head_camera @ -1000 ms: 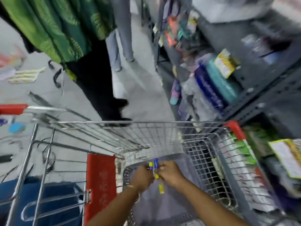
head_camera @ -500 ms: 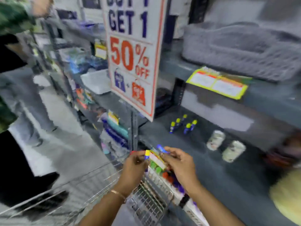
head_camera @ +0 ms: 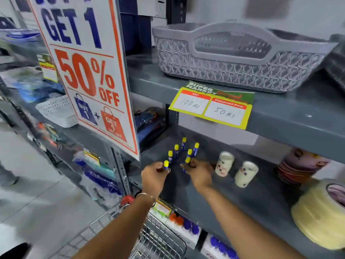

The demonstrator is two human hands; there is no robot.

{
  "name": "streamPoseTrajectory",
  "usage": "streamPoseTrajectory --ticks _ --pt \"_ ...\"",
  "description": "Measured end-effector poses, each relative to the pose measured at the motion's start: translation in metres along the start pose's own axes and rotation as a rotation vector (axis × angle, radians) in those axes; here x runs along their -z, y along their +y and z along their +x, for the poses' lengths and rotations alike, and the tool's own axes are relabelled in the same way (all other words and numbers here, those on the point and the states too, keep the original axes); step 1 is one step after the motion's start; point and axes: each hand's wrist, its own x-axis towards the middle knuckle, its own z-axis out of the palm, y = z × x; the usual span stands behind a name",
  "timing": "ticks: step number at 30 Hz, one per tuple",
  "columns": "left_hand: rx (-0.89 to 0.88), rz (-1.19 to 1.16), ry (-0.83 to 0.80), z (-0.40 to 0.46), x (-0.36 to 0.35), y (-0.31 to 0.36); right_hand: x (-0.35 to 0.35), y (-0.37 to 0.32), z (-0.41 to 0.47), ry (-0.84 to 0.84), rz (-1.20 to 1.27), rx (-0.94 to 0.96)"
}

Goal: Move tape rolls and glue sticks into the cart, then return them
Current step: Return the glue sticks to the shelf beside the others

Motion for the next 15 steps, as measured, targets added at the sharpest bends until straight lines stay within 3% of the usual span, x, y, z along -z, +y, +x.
streamPoseTrajectory --ticks 6,15 --pt "-0.017 -0.001 -0.006 0.014 -0.001 -0.007 -0.009 0.008 0.01 0.039 -0.165 0.076" --pt "0.007 -0.013 -0.07 0.018 -0.003 -0.014 -0.008 0.009 0.011 -0.013 -0.169 -0.006"
